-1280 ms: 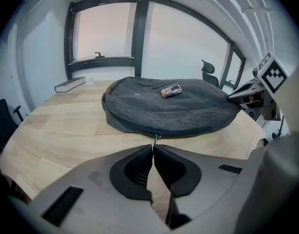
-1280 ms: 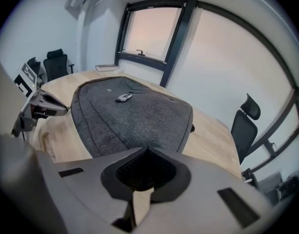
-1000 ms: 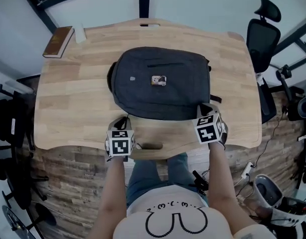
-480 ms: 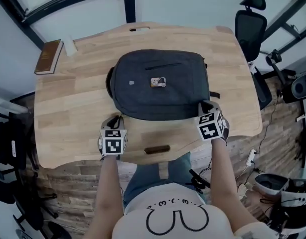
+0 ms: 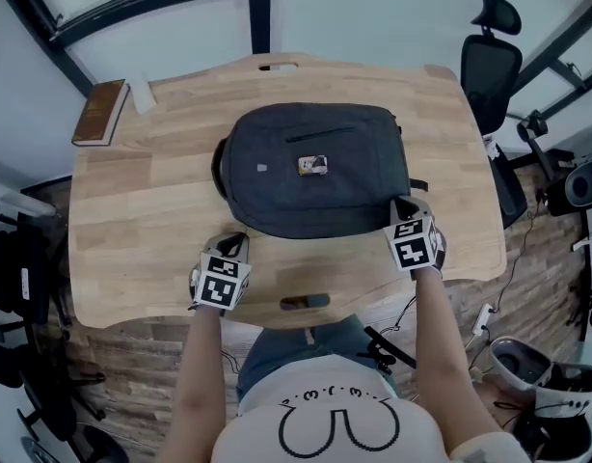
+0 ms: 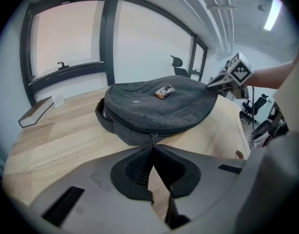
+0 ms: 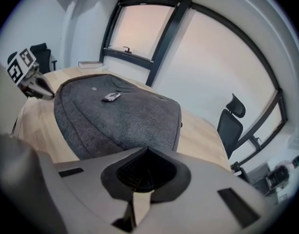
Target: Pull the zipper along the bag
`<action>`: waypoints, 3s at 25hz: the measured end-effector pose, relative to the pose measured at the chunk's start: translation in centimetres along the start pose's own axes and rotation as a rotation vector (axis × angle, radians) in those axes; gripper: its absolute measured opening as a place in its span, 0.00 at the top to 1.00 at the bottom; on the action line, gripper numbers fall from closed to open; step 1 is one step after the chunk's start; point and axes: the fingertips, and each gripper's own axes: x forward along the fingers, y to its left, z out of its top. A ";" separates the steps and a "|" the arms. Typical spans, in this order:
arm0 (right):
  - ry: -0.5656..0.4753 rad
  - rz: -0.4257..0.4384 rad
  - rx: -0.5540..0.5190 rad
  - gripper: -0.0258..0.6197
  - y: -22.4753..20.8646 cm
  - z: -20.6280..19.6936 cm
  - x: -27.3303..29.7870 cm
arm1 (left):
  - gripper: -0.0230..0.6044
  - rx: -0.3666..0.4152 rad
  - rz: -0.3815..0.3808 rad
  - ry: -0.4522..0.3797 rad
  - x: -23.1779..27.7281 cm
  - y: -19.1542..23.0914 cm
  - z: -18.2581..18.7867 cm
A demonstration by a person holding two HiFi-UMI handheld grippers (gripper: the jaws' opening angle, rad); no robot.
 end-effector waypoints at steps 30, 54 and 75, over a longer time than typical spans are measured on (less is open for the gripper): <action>-0.229 0.265 0.029 0.87 3.8 0.2 -5.1 | 0.93 0.045 0.072 0.078 3.7 -9.8 -0.5; 0.049 0.276 0.329 0.88 20.9 3.0 -0.2 | 0.94 0.226 -0.351 0.140 2.5 -10.3 -1.1; 0.105 0.264 0.298 0.88 21.5 3.5 0.2 | 0.93 0.313 -0.135 0.115 1.2 4.0 1.0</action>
